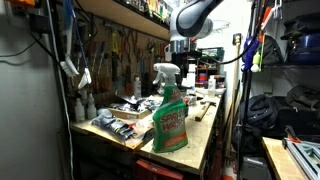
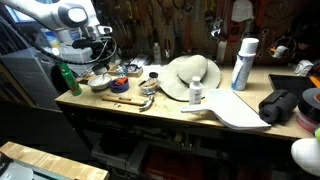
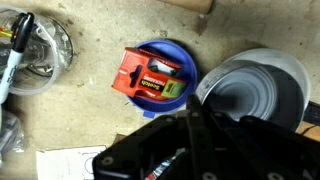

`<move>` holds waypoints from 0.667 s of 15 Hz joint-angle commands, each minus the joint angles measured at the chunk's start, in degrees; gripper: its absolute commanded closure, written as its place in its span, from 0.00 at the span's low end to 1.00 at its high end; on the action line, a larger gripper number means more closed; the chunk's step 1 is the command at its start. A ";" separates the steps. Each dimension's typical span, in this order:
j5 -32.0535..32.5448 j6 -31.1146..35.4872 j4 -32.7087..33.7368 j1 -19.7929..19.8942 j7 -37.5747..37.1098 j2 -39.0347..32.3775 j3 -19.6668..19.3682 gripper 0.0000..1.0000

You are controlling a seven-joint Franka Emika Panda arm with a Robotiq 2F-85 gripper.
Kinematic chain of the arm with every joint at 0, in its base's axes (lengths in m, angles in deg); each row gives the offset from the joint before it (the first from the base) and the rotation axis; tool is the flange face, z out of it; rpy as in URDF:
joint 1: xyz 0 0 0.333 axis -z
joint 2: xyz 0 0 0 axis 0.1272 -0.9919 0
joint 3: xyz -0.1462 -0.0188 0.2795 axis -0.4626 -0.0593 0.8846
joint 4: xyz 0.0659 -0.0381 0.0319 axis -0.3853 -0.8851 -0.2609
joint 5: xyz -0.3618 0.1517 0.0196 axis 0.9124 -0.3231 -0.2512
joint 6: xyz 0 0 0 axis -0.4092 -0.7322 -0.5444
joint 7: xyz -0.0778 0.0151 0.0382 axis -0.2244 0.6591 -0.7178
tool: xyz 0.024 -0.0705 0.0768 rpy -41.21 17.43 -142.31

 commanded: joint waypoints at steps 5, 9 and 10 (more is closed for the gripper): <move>7.60 2.10 -2.22 -2.07 -4.00 -1.23 1.66 0.96; 11.09 5.14 -3.52 -2.95 -5.94 -2.02 2.38 0.99; 11.69 5.69 -3.83 -3.28 -6.21 -2.34 2.75 0.99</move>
